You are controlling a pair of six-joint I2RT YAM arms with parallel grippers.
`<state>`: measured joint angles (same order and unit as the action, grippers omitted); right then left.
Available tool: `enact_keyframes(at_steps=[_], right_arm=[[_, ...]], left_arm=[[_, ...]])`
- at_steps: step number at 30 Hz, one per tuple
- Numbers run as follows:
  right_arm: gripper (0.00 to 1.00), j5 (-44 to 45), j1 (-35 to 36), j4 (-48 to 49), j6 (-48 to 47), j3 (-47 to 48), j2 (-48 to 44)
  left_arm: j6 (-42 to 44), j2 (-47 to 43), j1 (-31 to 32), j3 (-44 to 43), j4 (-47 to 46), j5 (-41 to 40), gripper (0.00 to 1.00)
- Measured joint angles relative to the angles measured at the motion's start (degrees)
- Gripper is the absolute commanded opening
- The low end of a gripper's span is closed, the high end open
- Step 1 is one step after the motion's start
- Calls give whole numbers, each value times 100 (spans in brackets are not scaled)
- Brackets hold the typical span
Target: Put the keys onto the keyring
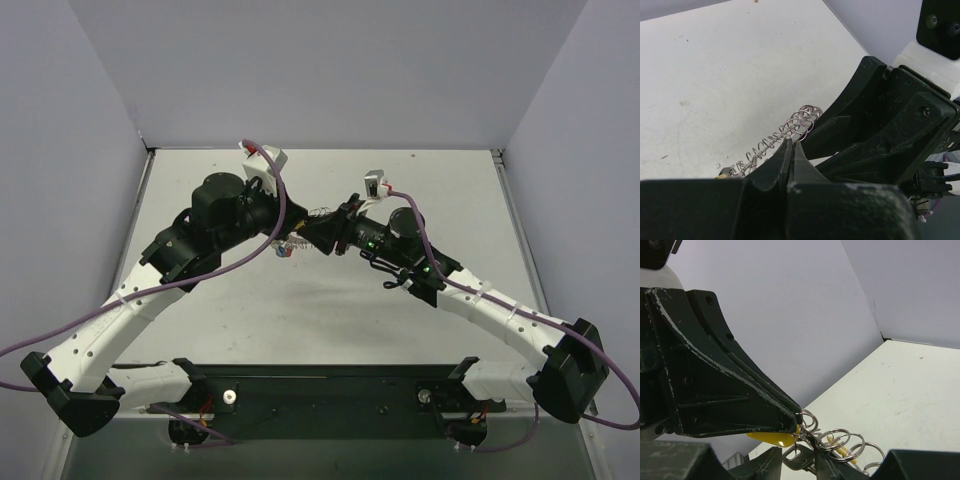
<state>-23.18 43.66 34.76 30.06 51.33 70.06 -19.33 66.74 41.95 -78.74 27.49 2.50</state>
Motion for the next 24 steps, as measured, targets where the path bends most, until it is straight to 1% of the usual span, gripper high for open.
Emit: enact_keyframes(at_steps=[4, 11, 14, 17, 18, 19, 24], right_arm=[[29, 83, 0, 24, 28, 0, 0], [27, 140, 0, 63, 87, -2, 0], [23, 188, 0, 109, 138, -4, 0], [10, 293, 0, 107, 195, -11, 0], [2, 345, 0, 103, 238, -13, 0], [0, 372, 0, 101, 264, -13, 0], [0, 444, 7, 96, 382, -13, 0]], left_arm=[[-4, 0, 0, 11, -72, 33, 0], [-22, -2, 0, 28, -131, 37, 0], [-68, -2, 0, 52, -195, 46, 0], [-109, -2, -4, 74, -243, 61, 0], [-118, -2, -4, 87, -271, 76, 0], [-122, -2, -4, 96, -291, 76, 0], [-125, -2, -7, 133, -376, 74, 0]])
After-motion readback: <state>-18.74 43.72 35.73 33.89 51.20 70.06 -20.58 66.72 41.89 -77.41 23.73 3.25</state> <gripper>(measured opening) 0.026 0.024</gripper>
